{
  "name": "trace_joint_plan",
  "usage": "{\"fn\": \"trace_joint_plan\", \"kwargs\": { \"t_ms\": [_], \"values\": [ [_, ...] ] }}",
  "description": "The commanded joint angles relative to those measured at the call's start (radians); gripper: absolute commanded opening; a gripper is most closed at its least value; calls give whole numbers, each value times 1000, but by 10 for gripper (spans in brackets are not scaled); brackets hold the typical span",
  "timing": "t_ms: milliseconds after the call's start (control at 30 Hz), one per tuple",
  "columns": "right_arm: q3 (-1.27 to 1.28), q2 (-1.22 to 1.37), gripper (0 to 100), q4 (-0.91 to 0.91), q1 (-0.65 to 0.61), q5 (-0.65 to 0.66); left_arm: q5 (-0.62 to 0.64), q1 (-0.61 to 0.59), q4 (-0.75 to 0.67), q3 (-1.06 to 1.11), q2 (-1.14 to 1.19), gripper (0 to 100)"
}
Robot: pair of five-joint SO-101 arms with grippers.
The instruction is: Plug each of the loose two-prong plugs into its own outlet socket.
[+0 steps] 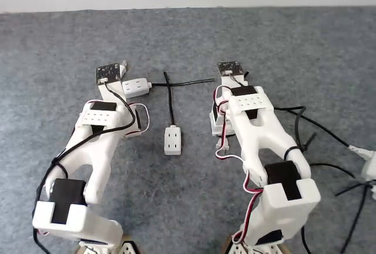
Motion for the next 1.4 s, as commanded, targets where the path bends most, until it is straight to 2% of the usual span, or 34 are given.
{"fn": "trace_joint_plan", "kwargs": {
  "t_ms": [0, 467, 667, 933, 1067, 1367],
  "values": [
    [-48, -30, 18, -19, 19, -11, -12, -5, 11, -53, 2, 26],
    [-49, -25, 21, -21, 18, 34, -32, -3, 11, -53, 2, 26],
    [-48, -22, 114, -24, 12, -31, -64, 0, 11, -53, 2, 25],
    [-43, -19, 104, -25, -27, -41, -66, 2, 11, -53, 2, 25],
    [-43, -25, 104, -25, -62, -106, -66, 2, 11, -53, 2, 25],
    [-44, -19, 104, -28, -47, -107, -66, 2, 11, -53, 2, 25]
  ]
}}
